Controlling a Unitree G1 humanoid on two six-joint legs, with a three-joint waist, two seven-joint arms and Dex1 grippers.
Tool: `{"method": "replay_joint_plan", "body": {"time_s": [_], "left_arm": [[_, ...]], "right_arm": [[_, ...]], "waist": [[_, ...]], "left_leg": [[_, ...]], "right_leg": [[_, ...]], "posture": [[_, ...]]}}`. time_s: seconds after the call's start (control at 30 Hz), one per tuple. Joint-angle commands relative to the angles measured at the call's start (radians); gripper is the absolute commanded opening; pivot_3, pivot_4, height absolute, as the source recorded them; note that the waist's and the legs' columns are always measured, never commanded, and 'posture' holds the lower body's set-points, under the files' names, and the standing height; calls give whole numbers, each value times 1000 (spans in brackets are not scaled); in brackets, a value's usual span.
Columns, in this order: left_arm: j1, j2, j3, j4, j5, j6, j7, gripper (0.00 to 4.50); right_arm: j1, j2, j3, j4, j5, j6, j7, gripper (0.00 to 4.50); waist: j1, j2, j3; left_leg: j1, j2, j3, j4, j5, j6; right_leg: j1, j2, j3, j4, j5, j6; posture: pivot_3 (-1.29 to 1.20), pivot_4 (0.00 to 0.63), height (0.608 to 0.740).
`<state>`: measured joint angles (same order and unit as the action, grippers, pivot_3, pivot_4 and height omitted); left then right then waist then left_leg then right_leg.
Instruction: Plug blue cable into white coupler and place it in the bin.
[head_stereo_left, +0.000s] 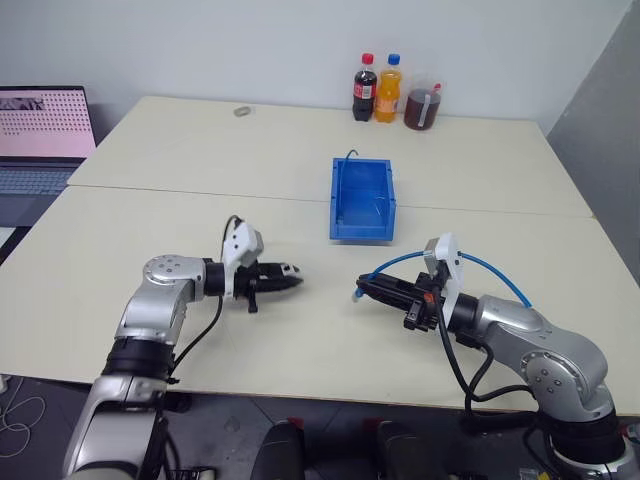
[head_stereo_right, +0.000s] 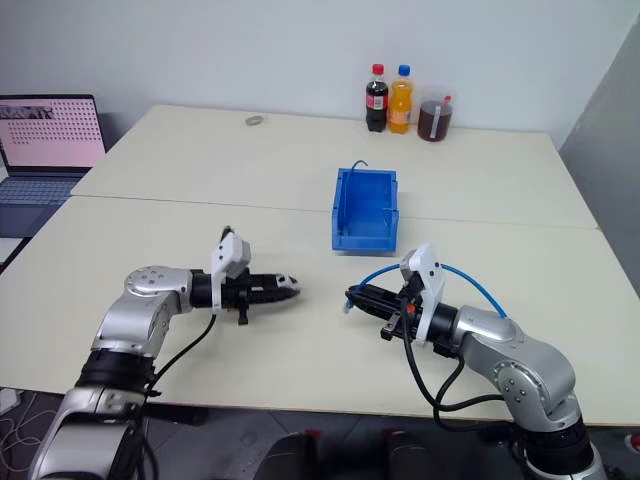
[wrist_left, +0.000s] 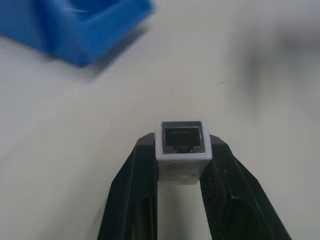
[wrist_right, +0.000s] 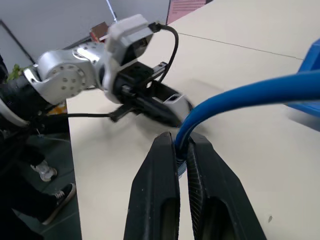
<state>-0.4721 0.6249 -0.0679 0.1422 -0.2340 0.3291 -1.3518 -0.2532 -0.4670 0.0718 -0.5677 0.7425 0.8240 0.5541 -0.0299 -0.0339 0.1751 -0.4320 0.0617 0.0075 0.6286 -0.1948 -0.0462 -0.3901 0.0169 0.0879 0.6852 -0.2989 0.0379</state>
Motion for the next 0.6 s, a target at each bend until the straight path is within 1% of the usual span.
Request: {"method": "replay_joint_plan", "body": {"time_s": [0.03, 0.13, 0.3, 0.47, 0.6], "left_arm": [[33, 38, -80, -112, 15, -23, -44, 785], [28, 39, -146, -60, 66, -98, -52, 785], [-35, -4, -215, 87, 128, -205, -43, 785], [-68, -32, -236, 164, 147, -250, -45, 785], [-73, -41, -250, 169, 155, -261, -48, 785]], "right_arm": [[-10, -25, 30, -31, -40, -52, 44, 0], [-15, -33, 68, -22, -82, -85, 67, 0], [-39, -32, 140, 13, -167, -153, 103, 0], [-88, -4, 225, 80, -267, -236, 139, 0], [-128, 41, 286, 174, -341, -306, 165, 0]], "waist": [[-1, 0, 0], [-2, 0, 0], [-1, 0, 0], [0, 0, 0], [1, 0, -1]], "left_leg": [[1, 0, 0, 0, 0, 0], [1, 1, 0, 0, 0, 0], [1, 1, -1, 1, 0, 0], [1, 0, 0, 1, 0, 0], [1, 0, -1, 1, 0, 1]], "right_leg": [[0, 0, 0, 0, 0, 0], [0, 2, 0, -1, -2, 4], [0, 2, 0, -1, -2, 4], [0, 2, 0, -1, -2, 4], [1, 2, 0, -1, -2, 4]], "posture": [[0, 150, 740], [0, 150, 740], [0, 150, 740], [0, 150, 740], [0, 150, 740]]}}
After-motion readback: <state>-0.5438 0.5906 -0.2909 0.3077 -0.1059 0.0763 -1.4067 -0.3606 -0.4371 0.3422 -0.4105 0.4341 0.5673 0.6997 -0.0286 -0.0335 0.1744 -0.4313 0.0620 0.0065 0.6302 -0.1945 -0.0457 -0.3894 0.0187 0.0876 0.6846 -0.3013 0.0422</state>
